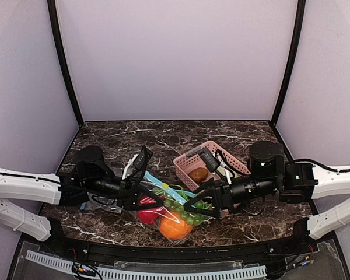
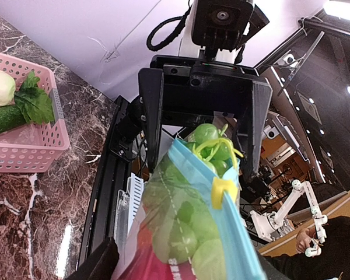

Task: Place the food in the zip-top bag and seal the zipper
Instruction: Pass from the right arm to the left

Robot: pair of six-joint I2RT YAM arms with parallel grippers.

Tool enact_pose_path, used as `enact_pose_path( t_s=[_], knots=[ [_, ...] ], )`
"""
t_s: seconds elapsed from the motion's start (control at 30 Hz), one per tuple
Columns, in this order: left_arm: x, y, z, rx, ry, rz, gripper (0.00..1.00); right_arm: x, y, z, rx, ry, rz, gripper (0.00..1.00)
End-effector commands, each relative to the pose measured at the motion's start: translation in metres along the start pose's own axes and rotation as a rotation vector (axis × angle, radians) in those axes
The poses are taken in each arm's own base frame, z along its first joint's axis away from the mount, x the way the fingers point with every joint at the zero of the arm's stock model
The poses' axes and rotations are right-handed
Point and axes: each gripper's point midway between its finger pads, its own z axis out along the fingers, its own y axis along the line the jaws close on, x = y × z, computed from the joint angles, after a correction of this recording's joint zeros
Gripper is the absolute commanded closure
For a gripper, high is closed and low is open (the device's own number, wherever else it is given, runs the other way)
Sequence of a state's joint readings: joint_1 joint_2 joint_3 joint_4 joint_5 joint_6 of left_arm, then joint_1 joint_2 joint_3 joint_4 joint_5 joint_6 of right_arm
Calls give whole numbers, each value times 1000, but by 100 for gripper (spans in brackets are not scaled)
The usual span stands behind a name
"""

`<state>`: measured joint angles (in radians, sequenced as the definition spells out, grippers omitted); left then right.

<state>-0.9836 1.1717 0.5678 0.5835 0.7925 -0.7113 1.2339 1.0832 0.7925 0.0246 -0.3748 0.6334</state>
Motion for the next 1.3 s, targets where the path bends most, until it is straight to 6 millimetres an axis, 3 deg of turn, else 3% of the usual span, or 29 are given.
enact_pose_path(
  t_s=[0.0,0.5,0.57,0.63,0.73,0.8,0.87,0.97,1.1,1.27],
  knots=[
    [-3,-8,-1,37,-12,30,64,-7,3,1,-20,-18,-3,32],
    [-3,-8,-2,33,-15,29,65,-4,-1,4,-6,-7,9,100],
    [-3,-7,-2,27,-12,26,64,-4,-1,5,-7,-3,9,100],
    [-4,-7,-2,25,-16,29,57,-4,0,6,-9,1,5,100],
    [-9,-9,-3,20,-36,39,24,-1,-2,6,-2,23,-5,100],
    [-15,-13,-4,14,-51,62,9,1,0,7,-11,38,-10,100],
    [-18,-13,-4,-3,-47,77,3,5,2,7,-21,63,-13,100],
    [-19,-13,-2,-7,-28,84,3,6,3,7,-29,73,-15,100],
    [-15,-13,3,20,9,72,22,3,2,6,-18,57,-18,100],
    [-9,-15,5,41,51,54,13,3,4,7,-29,63,-14,100]
  ],
)
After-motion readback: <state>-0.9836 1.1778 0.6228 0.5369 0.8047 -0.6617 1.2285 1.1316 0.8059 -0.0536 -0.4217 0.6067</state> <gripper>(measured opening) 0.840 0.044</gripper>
